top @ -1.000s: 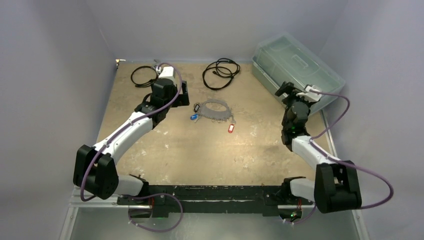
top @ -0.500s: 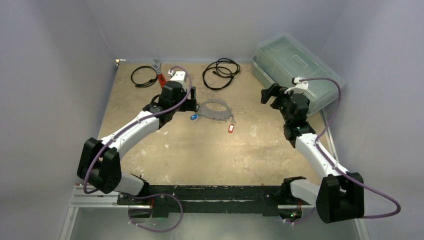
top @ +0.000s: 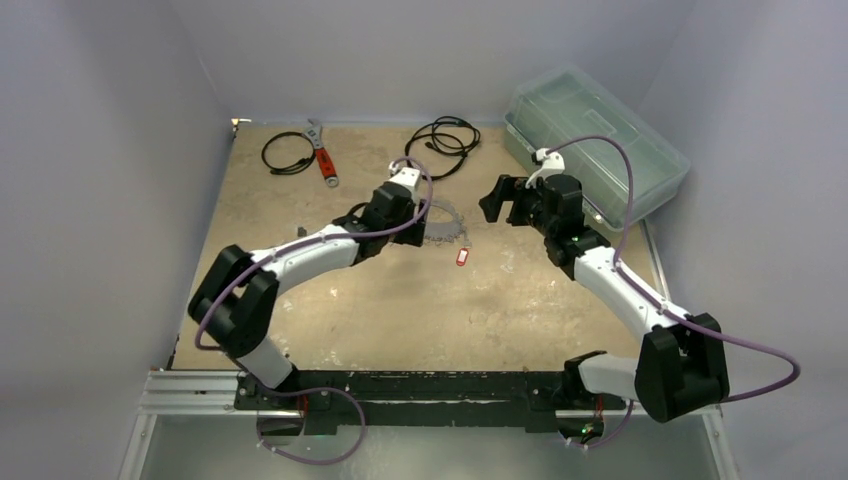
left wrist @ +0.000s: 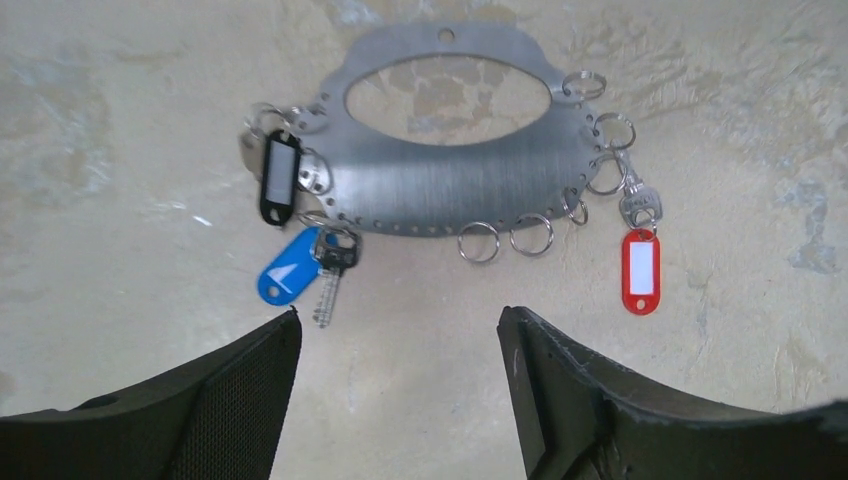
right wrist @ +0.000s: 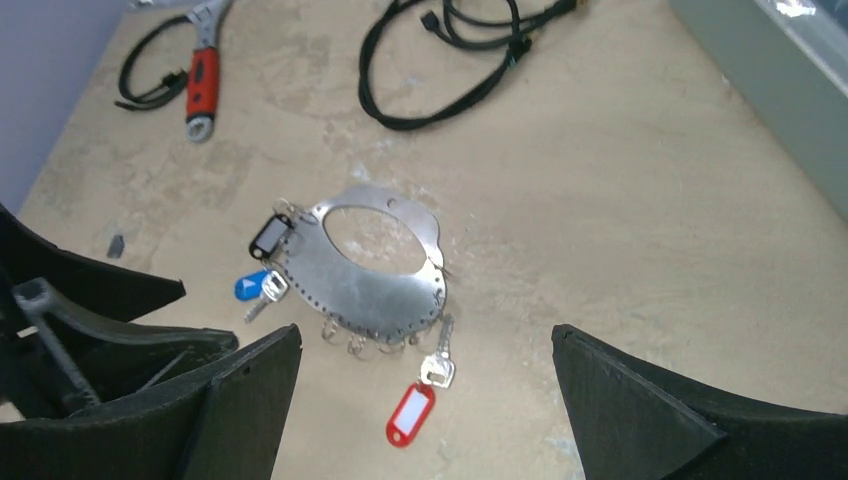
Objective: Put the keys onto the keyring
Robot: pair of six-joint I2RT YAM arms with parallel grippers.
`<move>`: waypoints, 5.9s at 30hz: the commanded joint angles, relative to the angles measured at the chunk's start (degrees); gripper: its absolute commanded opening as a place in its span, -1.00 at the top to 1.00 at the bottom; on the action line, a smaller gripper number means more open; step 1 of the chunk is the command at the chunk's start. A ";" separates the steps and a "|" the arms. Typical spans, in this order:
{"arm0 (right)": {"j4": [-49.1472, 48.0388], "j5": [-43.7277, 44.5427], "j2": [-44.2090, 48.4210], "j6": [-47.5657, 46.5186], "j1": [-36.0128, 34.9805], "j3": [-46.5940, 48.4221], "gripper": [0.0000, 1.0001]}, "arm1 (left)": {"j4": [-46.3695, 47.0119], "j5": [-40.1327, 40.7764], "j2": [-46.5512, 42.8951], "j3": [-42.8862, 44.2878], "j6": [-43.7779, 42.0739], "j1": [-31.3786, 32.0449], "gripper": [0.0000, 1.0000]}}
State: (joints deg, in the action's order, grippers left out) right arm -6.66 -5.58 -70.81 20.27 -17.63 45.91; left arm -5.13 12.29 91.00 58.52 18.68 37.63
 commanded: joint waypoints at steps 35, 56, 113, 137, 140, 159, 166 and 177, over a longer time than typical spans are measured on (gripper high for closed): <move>9.56 -3.42 -0.42 -1.95 -0.04 4.64 -0.98 | -20.71 16.33 28.81 30.70 16.58 8.97 0.39; 9.64 -4.94 -1.61 -1.90 -0.04 5.24 -0.98 | -20.89 17.10 31.33 32.18 16.35 9.13 0.65; 10.60 -5.37 1.06 -4.78 -0.04 9.10 -0.98 | 10.14 15.63 -1.30 2.33 1.46 7.53 1.00; -14.66 -34.38 7.03 -1.76 -0.04 2.93 -0.97 | 11.57 -5.58 -20.24 -0.98 -4.06 5.85 1.00; -18.37 -37.42 7.56 -0.33 -0.04 2.03 -0.94 | 10.09 -8.93 -20.98 1.36 -4.50 5.75 1.00; -27.49 -46.89 7.17 3.37 -0.04 6.94 -0.55 | 8.48 -25.53 -27.01 6.33 -6.72 5.08 1.00; -29.74 -50.98 6.83 3.45 0.64 9.48 -0.45 | 5.36 -29.89 -27.80 8.28 -10.01 5.00 1.00; -33.51 -69.14 -0.81 7.12 4.85 18.91 -0.31 | 1.21 -33.89 -28.55 10.58 -13.52 4.95 1.00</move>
State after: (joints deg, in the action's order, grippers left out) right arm -34.83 -66.15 -68.84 23.33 -14.06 61.71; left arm -5.15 -19.40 64.77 65.84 7.38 42.96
